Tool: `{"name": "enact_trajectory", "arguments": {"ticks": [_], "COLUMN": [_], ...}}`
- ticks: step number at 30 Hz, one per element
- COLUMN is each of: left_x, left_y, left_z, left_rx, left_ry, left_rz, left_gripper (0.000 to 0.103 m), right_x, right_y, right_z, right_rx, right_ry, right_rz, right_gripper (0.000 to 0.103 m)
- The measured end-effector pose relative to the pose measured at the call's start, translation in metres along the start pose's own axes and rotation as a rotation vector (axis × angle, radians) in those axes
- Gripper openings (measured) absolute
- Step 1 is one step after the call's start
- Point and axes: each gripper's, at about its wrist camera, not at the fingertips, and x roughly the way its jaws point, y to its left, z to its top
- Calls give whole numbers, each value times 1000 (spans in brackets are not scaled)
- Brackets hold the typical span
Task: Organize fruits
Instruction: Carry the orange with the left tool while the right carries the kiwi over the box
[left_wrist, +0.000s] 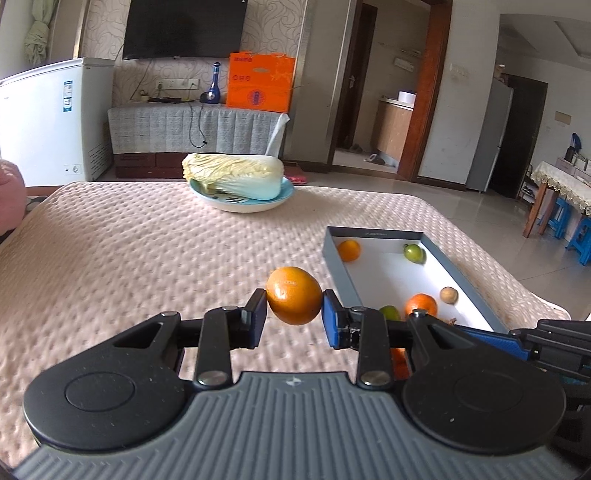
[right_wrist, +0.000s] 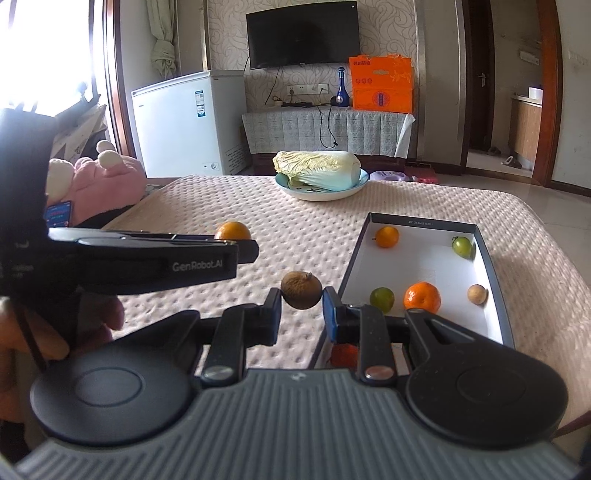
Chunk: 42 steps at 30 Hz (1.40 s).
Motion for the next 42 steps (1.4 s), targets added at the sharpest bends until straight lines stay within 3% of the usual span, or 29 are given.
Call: {"name": "enact_trajectory", "arguments": {"ticks": [42], "left_x": [51], "left_y": [-70], "left_z": [6], "left_rx": [52], "left_ry": [26], "left_rz": [-140], "left_gripper": [37], "right_x": [-29], "right_y": [-70], "right_z": [-21], "right_rx": [69], "right_ry": [53], "right_rz": [-98], "right_gripper": [27]}}
